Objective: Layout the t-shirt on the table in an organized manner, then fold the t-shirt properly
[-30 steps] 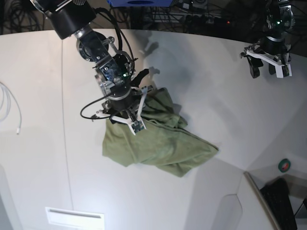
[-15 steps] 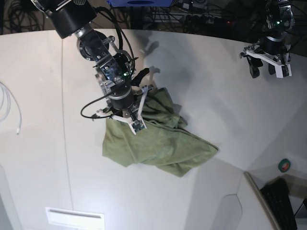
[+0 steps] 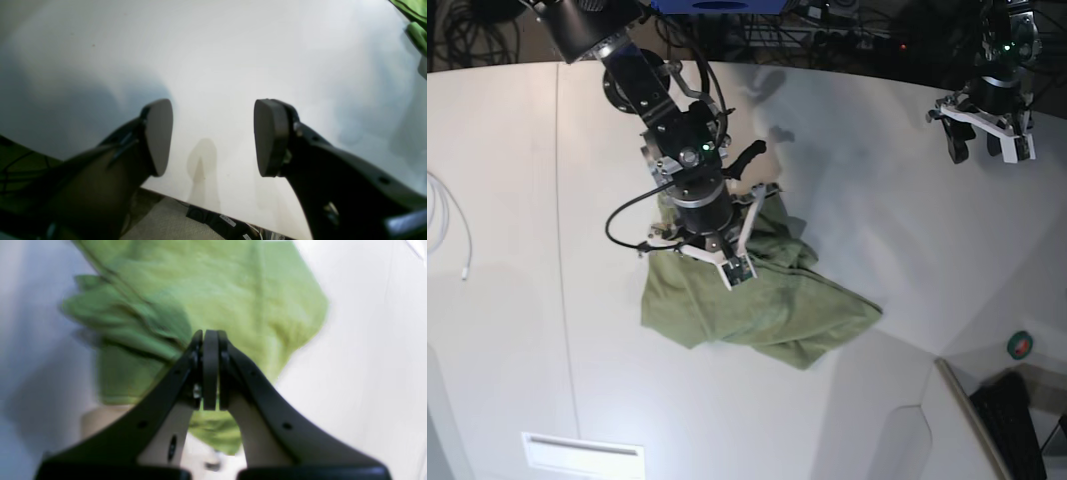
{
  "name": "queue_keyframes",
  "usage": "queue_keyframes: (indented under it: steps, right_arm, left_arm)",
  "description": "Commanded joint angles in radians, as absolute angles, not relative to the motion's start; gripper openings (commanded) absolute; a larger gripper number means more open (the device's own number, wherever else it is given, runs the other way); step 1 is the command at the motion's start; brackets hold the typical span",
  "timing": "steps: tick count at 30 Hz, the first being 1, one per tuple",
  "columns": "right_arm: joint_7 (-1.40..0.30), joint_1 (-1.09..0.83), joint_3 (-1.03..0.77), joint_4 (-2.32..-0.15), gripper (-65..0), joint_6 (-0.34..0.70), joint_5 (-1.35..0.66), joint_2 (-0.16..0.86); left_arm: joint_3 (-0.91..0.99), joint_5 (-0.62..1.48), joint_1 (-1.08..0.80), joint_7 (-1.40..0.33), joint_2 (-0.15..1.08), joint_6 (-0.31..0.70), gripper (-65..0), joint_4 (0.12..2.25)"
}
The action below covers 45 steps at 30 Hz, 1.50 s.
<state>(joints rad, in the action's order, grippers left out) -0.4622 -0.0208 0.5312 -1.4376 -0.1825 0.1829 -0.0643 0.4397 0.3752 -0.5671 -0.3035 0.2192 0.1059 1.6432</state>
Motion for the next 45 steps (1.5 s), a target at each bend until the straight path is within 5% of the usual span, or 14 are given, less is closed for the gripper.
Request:
queue_keyframes:
  steps: [1,8,15,22,45]
  right_arm:
    - [-0.450,-0.004,0.532,-1.452,-62.1,-0.186,0.189,-0.070]
    - [-0.452,-0.081,0.522,-1.557,-57.0,-0.186,0.188,-0.035]
    - [-0.447,-0.176,0.521,-1.627,-27.0,-0.186,0.188,0.045]
    - [-0.447,-0.271,0.450,-1.765,-27.0,-0.188,0.188,0.085]
    - [-0.371,-0.440,0.303,-1.845,-26.9,-0.188,0.188,0.084]
  left_arm:
    - [0.446,0.381,-0.568,-0.282,0.229,0.107,-28.3,1.659]
    - [0.443,0.384,-0.503,-0.288,0.165,0.108,-27.3,1.664]
    - [0.449,0.430,-0.383,-0.446,0.131,0.110,-27.2,1.658]
    - [0.444,0.872,-0.222,-0.661,0.196,0.110,-11.7,1.445]
    - [0.443,0.941,0.197,-0.727,0.206,0.097,-11.8,0.895]
